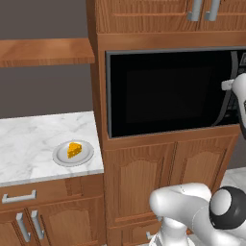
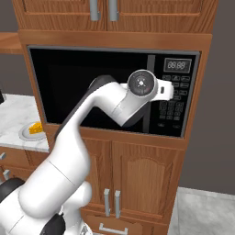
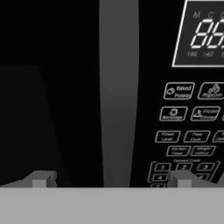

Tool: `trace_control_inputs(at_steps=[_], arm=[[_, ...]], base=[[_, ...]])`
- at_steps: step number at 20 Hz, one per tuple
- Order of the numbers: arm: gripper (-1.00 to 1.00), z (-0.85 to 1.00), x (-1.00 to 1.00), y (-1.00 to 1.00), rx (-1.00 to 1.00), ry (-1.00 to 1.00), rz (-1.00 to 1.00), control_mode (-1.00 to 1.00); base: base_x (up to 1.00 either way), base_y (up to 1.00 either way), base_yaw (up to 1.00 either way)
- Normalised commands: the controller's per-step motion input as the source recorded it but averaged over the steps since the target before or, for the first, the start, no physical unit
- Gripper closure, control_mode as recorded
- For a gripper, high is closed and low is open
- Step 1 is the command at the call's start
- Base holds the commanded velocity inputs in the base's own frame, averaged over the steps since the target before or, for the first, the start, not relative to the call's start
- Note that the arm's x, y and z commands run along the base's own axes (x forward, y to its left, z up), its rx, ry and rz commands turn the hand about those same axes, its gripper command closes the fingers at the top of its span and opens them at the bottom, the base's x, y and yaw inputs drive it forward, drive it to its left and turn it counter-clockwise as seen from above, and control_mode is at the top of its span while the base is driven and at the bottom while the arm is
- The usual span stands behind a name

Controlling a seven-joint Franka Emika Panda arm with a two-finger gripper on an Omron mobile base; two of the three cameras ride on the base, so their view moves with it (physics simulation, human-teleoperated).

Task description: Pick the cheese from the counter and place it in the microwave. Then turn on the microwave.

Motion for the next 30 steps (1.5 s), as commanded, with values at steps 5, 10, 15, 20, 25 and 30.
trace_control_inputs(at_steps=[5,10,15,20,25,30], arm=[[-1.0,-0.01,0.1,-0.07,0.0,-0.02,0.0,-1.0],[-1.0,-0.01,0.1,-0.04,0.0,-0.01,0.0,-1.0],[-1.0,-0.01,0.1,-0.01,0.0,-0.01,0.0,-1.0],[-1.0,-0.02,0.11,-0.01,0.0,0.0,0.0,-1.0],[-1.0,-0.02,0.1,-0.04,0.0,0.0,0.0,-1.0],[-1.0,-0.02,0.1,-0.05,0.0,0.0,0.0,-1.0]], base=[[0.0,0.0,0.0],[0.0,0.0,0.0],[0.0,0.0,0.0],[0.0,0.0,0.0],[0.0,0.0,0.0],[0.0,0.0,0.0]])
